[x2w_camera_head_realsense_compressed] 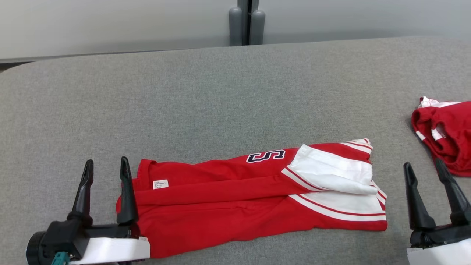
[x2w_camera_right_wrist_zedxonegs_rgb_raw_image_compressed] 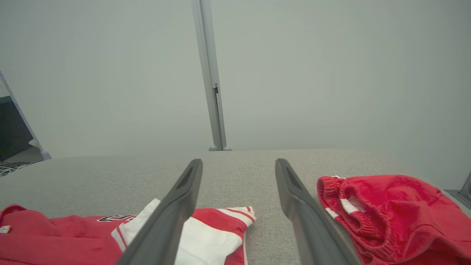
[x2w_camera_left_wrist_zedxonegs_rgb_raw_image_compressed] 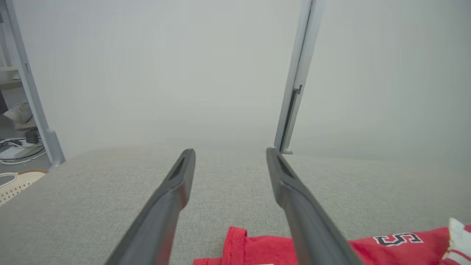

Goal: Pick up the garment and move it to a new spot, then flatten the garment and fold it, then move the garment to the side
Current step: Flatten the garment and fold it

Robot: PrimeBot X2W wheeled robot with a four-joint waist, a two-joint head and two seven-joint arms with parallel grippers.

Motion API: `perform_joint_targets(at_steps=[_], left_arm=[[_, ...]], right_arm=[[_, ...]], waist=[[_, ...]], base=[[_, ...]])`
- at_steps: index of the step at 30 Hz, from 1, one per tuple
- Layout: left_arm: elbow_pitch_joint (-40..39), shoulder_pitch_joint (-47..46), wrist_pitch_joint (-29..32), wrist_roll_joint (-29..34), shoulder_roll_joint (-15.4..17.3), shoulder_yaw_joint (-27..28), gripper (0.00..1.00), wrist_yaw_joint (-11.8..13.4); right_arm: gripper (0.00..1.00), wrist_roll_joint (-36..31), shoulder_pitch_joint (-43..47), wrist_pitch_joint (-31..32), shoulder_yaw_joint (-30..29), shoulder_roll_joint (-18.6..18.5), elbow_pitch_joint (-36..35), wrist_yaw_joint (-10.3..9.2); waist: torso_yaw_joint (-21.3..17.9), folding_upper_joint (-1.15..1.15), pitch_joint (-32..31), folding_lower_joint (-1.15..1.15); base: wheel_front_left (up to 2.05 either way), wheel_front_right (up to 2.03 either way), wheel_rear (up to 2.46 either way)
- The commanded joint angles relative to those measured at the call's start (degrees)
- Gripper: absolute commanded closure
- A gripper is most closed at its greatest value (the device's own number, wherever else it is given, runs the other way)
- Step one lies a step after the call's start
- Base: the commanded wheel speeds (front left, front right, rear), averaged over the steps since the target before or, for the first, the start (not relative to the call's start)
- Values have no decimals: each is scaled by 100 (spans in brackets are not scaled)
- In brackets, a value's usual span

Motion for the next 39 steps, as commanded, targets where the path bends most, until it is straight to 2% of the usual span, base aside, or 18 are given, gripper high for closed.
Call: perform_joint_targets(at_steps=[1,9,23,28,35,39], left_arm=[[-109,193,-16,168,21,-25,0,48],[-178,574,-12,355,-24,-145,0,72],[-170,376,-13,444,26,-180,0,14],[-183,53,-12,521,-38,-319,0,-12],[-9,-434,-13,630,-201,-523,0,-121],[60,-571,-13,673,-253,-518,0,-166]], right_arm=[[0,-75,162,113,-9,32,-80,-3],[0,-87,420,334,-48,168,-219,-3],[0,34,307,403,-77,97,23,-3],[0,201,-13,424,5,-11,708,-3],[0,497,-828,310,562,-48,2073,-3],[0,739,-1147,608,892,-20,2803,-3]], waist=[[-62,0,-217,0],[-93,0,-391,0],[-23,0,-228,0],[145,0,199,0],[361,0,661,0],[412,0,760,0]], base=[[0,0,0],[0,0,0],[0,0,0],[0,0,0],[0,0,0],[0,0,0]])
